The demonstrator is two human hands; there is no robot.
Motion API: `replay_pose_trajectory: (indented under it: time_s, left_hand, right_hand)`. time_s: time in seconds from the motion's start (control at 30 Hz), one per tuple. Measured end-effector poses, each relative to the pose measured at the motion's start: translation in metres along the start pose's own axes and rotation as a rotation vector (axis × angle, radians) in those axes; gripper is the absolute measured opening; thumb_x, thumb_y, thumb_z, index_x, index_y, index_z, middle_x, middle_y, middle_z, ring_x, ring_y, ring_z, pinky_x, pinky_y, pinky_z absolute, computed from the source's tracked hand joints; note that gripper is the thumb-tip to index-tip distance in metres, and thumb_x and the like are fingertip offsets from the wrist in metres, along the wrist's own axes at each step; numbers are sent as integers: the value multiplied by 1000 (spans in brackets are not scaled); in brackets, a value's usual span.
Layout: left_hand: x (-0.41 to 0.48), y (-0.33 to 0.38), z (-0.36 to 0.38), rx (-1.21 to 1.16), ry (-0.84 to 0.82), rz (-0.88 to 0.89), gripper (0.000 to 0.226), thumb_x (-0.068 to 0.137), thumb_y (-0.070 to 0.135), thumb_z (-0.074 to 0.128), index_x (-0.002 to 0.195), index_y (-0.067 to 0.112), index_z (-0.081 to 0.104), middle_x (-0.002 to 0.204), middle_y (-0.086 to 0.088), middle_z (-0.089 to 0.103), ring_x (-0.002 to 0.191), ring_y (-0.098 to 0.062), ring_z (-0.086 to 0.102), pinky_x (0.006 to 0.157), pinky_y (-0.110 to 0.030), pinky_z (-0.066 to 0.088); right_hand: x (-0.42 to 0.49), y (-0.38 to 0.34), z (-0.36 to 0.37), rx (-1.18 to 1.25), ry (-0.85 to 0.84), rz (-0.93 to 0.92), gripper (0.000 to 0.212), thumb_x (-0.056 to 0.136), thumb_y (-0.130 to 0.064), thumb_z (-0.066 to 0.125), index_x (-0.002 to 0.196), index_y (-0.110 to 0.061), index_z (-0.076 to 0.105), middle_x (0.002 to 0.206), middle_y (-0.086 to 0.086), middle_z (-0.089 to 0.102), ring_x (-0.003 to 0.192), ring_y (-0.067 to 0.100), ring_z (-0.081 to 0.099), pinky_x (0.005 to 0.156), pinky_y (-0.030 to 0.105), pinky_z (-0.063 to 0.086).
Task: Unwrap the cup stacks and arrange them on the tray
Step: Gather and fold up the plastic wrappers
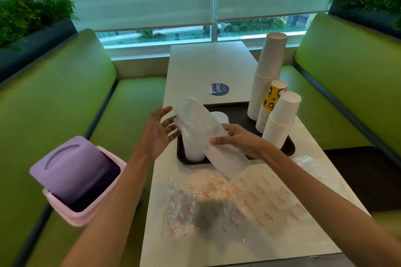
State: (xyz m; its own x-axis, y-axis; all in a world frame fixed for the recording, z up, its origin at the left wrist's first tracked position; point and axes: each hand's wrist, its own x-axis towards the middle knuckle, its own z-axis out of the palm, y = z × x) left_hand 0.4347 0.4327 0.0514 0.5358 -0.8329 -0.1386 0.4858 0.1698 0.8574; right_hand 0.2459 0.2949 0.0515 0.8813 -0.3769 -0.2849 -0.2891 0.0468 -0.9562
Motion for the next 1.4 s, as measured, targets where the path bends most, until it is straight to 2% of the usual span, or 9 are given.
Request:
replay_pose_trajectory:
  time_s: [0.1, 0.37, 0.53, 0.73, 0.87, 0.97, 1.07, 1.27, 1.4]
  left_hand:
    - [-9, -20, -6, 249, -63, -66, 96, 38, 78, 75, 113, 23, 55, 88, 1, 67, 78, -11, 64, 68, -26, 55]
    - [-27, -26, -15, 472, 115, 105, 16, 86, -1, 62, 98, 9, 60, 91, -7, 65, 81, -17, 64, 71, -26, 57]
    - [-33, -15, -44, 473, 213, 118, 16, 85, -3, 63, 98, 5, 60, 91, -7, 65, 77, -16, 61, 60, -17, 52]
    - [-48, -14, -85, 386, 189, 1, 32, 86, 6, 63, 118, 3, 58, 111, -12, 67, 96, -27, 63, 81, -37, 52]
    - [-54, -5, -113, 316, 245, 64, 19, 89, -2, 57, 102, 10, 62, 101, -7, 69, 97, -28, 61, 91, -48, 48]
    - [-62, 1, -136, 341, 279, 79, 26, 90, -10, 49, 93, 10, 65, 93, -8, 69, 85, -25, 61, 78, -38, 52]
    - [-70, 6, -157, 365, 334, 86, 41, 85, -18, 37, 68, 12, 58, 78, -6, 57, 75, -24, 50, 61, -29, 46]
    - [-73, 9, -185, 502, 452, 131, 39, 83, -21, 32, 64, 6, 52, 78, -4, 54, 69, -10, 55, 55, -17, 47]
    - [-74, 11, -210, 634, 531, 199, 45, 78, -23, 33, 60, 12, 57, 79, 4, 56, 67, 5, 53, 65, -10, 43]
  right_hand:
    - [12, 6, 16, 93, 86, -82, 28, 89, -10, 63, 117, -14, 60, 109, 5, 68, 92, 14, 67, 76, 24, 56]
    - [37, 12, 67, 152, 78, -150, 22, 93, -14, 58, 113, -21, 56, 103, 0, 68, 92, 14, 69, 75, 30, 59]
    - [52, 9, 79, 177, 29, -142, 31, 95, -5, 53, 125, -12, 49, 95, 6, 68, 75, 12, 71, 64, 28, 58]
    - [81, 10, 114, 168, -19, -184, 24, 92, 1, 54, 108, -17, 58, 87, 0, 72, 74, 14, 69, 64, 29, 59]
    - [100, 12, 138, 143, 6, -140, 22, 93, 5, 51, 105, -9, 62, 73, -7, 70, 61, 4, 65, 54, 19, 53]
    - [114, 11, 160, 94, -33, -90, 19, 93, 9, 45, 96, 5, 63, 64, -2, 61, 50, 4, 53, 53, 20, 51]
    - [127, 11, 182, 98, -45, -31, 46, 92, 13, 35, 69, -12, 66, 66, 1, 55, 56, 11, 45, 58, 25, 41]
    - [151, 18, 220, 93, -92, 123, 17, 97, -30, 47, 109, -21, 56, 92, 18, 59, 76, 22, 59, 62, 29, 48]
    - [164, 27, 237, -82, -113, 73, 33, 90, -4, 62, 119, -12, 50, 99, 11, 66, 78, 15, 65, 59, 23, 55]
